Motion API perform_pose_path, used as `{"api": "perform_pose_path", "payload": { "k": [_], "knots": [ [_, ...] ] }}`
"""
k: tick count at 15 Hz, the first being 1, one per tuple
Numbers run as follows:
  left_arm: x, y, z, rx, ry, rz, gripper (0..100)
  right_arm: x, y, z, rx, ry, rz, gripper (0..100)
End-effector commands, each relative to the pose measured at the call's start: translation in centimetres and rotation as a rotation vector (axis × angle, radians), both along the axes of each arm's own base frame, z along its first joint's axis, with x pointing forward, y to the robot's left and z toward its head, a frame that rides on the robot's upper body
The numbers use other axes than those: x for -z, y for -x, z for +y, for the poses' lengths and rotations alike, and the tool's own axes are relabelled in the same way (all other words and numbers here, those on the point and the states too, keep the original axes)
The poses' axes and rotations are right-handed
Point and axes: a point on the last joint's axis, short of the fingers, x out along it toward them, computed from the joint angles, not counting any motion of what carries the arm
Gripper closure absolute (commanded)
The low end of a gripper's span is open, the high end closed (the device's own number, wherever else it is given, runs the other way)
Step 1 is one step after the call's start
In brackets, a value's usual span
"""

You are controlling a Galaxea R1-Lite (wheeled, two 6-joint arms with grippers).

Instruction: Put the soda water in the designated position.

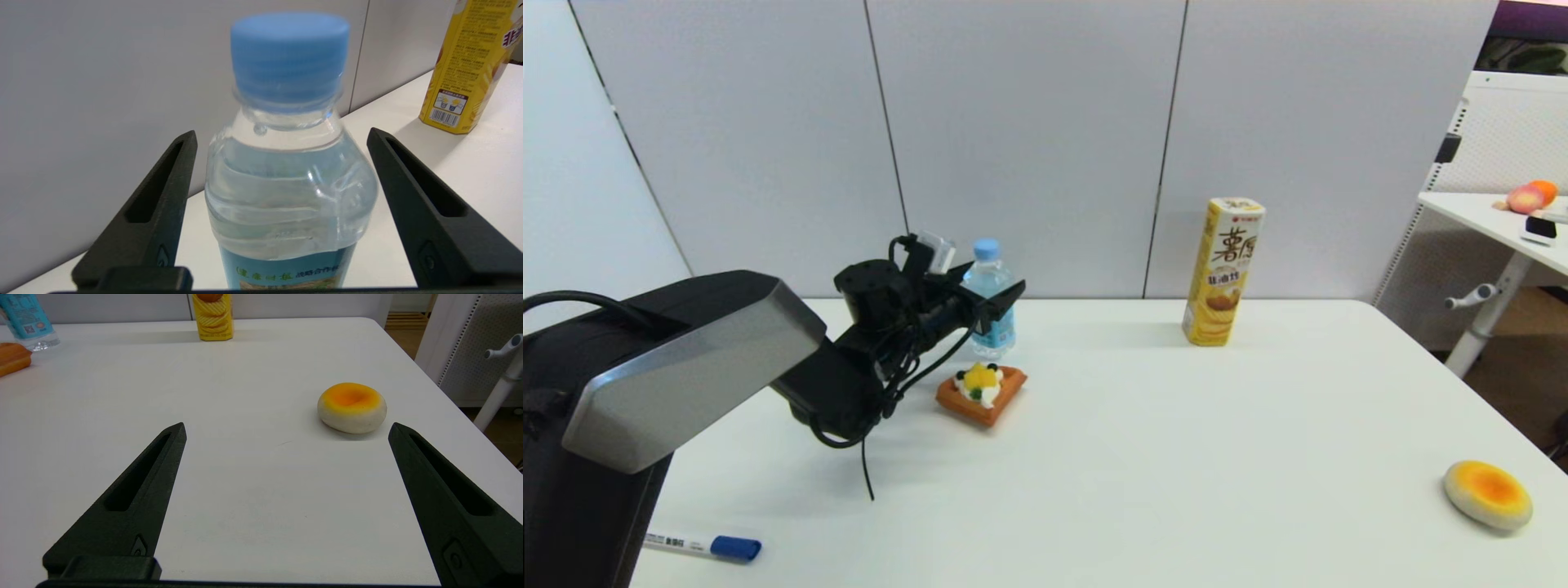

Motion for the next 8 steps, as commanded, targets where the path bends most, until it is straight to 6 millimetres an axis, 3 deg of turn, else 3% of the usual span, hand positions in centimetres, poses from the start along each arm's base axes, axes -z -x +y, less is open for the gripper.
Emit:
{"api": "perform_pose_path", "payload": {
  "k": [1,5,8],
  "knots": [
    [-3.7,4.1,1.6,-0.013,-0.002,0.002,0,0.0,0.0,0.0,0.001,0.000,0.000,0],
    [-8.3,11.8,4.5,-0.015,-0.013,0.013,0,0.0,0.0,0.0,0.001,0.000,0.000,0],
    [-10.8,19.4,7.4,-0.023,0.010,-0.011,0,0.0,0.0,0.0,-0.001,0.000,0.000,0]
  ]
}}
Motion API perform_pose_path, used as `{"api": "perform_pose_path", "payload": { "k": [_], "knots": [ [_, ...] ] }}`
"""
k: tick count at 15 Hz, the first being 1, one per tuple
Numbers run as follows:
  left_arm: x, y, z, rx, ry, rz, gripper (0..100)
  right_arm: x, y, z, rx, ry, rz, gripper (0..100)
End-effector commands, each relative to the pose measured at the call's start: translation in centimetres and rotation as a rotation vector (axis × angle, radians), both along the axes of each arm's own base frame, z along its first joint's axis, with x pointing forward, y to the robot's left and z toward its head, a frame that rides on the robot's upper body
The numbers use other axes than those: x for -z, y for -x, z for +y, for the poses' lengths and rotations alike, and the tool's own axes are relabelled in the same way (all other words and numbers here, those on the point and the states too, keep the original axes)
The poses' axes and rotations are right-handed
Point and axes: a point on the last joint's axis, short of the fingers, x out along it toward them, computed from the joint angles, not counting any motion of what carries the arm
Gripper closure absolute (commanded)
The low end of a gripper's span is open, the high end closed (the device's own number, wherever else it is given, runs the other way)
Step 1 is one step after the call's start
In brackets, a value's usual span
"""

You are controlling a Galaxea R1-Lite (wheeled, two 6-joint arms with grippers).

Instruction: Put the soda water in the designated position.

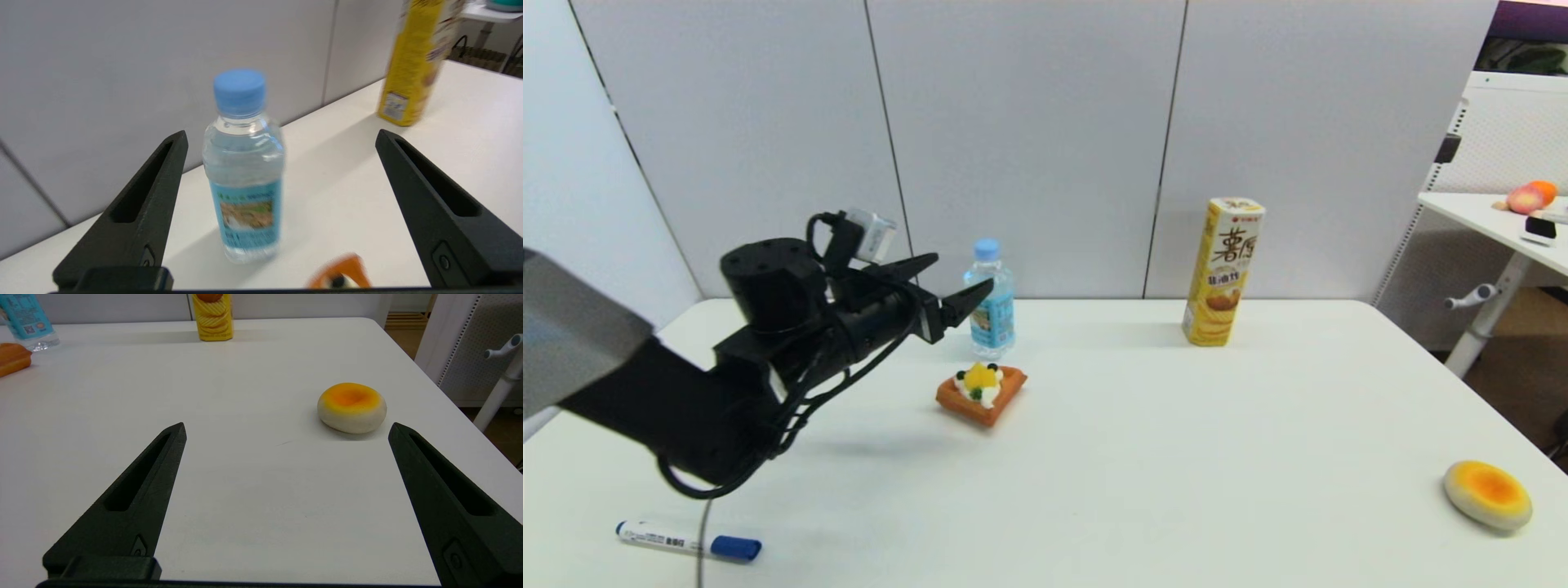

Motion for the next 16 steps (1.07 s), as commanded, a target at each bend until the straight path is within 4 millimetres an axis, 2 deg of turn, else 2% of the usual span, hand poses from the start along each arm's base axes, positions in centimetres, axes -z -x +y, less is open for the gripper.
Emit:
{"api": "perform_pose_path", "payload": {
  "k": [1,5,9,10,12,16],
  "knots": [
    [-5.1,12.2,4.9,-0.046,0.050,-0.082,0,0.0,0.0,0.0,0.000,0.000,0.000,0],
    [-4.6,19.9,8.6,-0.255,0.051,-0.066,0,0.0,0.0,0.0,0.000,0.000,0.000,0],
    [-2.3,25.8,10.8,-0.337,0.041,-0.062,0,0.0,0.0,0.0,-0.001,0.000,0.000,0],
    [-1.2,27.3,11.3,-0.369,0.041,-0.064,0,0.0,0.0,0.0,0.000,0.000,0.000,0],
    [-0.5,29.1,11.8,-0.417,0.053,-0.105,0,0.0,0.0,0.0,-0.001,0.000,0.000,0],
    [0.4,31.4,12.1,-0.572,0.061,-0.174,0,0.0,0.0,0.0,-0.001,0.000,0.000,0]
  ]
}}
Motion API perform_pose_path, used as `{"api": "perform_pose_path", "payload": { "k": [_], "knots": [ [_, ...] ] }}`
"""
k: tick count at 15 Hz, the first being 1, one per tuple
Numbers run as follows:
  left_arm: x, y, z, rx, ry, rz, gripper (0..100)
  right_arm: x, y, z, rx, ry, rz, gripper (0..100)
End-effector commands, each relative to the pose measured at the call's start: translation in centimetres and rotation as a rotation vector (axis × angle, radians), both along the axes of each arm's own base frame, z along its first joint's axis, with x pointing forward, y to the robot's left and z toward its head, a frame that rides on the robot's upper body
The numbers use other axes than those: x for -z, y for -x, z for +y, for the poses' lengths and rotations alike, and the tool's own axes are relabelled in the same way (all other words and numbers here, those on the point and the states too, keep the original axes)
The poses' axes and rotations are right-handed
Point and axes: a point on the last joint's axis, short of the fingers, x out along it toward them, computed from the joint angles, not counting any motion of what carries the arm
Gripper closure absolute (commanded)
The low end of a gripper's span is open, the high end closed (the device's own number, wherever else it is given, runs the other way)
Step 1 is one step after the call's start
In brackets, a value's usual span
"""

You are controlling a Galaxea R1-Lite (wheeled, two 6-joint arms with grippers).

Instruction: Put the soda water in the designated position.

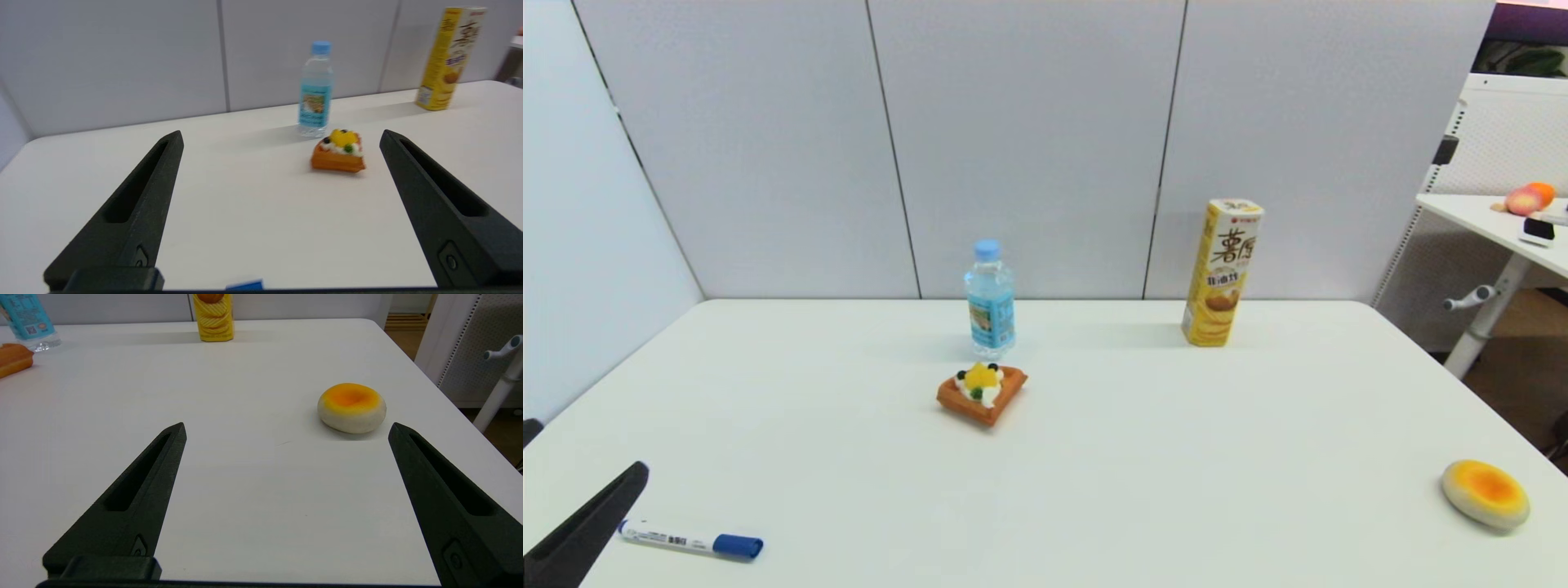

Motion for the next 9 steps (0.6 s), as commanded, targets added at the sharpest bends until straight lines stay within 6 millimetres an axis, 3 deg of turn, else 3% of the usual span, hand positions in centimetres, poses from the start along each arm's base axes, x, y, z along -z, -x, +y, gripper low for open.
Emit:
{"api": "perform_pose_path", "payload": {
  "k": [1,4,7,9],
  "knots": [
    [1.8,3.9,0.5,-0.193,0.003,-0.130,0,0.0,0.0,0.0,0.001,0.000,0.000,0],
    [3.9,3.9,0.5,-0.200,-0.035,-0.068,0,0.0,0.0,0.0,0.001,0.000,0.000,0],
    [7.0,5.6,0.5,-0.156,-0.035,0.022,0,0.0,0.0,0.0,0.001,0.000,0.000,0],
    [8.2,6.1,0.8,-0.274,-0.020,0.059,0,0.0,0.0,0.0,0.001,0.000,0.000,0]
  ]
}}
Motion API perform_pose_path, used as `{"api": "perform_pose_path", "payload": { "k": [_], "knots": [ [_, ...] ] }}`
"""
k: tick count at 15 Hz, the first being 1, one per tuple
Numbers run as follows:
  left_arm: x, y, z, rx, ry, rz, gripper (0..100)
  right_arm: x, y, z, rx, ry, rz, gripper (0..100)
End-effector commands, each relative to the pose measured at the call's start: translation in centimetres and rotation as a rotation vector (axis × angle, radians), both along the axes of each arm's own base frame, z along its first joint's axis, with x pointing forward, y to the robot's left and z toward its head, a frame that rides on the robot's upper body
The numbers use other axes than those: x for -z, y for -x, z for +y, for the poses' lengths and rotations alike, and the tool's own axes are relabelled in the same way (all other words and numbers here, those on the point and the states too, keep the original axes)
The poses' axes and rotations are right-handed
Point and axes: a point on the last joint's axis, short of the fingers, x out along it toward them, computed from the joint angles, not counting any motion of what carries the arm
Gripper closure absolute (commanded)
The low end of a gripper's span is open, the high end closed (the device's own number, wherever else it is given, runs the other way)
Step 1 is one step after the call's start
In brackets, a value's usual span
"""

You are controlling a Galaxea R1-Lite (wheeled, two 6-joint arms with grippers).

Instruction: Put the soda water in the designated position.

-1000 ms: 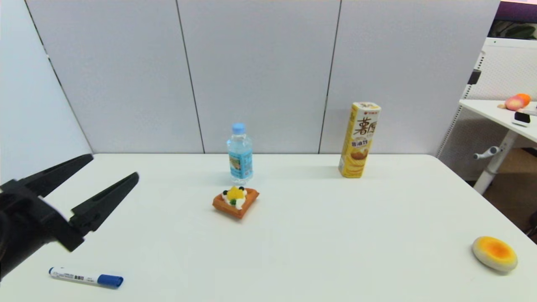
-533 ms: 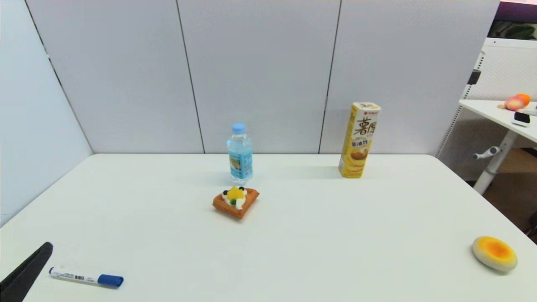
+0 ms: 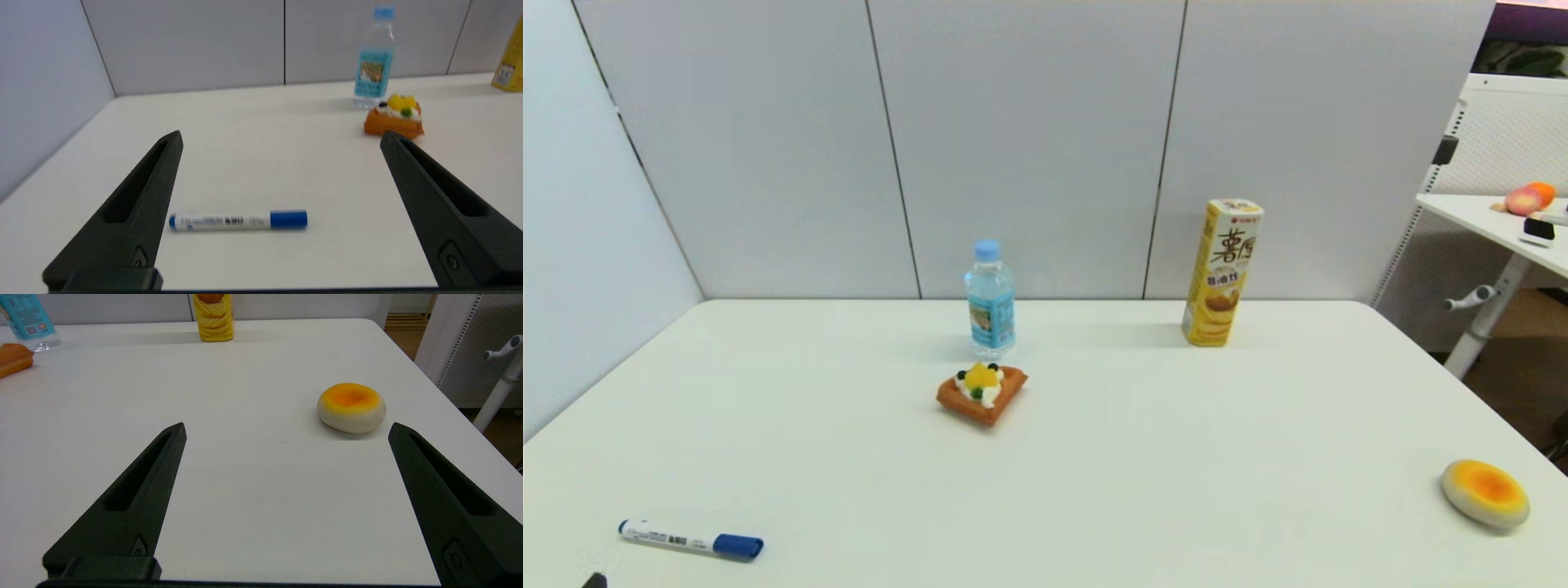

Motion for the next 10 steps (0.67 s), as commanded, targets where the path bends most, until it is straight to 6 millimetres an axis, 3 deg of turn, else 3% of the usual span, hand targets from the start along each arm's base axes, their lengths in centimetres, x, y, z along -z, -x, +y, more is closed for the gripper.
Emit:
{"api": "perform_pose_path", "payload": {
  "k": [1,10],
  "knots": [
    [3.27,1.48,0.40,-0.141,0.024,0.101,0,0.00,0.00,0.00,-0.001,0.000,0.000,0],
    [3.52,1.48,0.39,-0.134,0.073,0.127,0,0.00,0.00,0.00,0.000,0.000,0.000,0]
  ]
}}
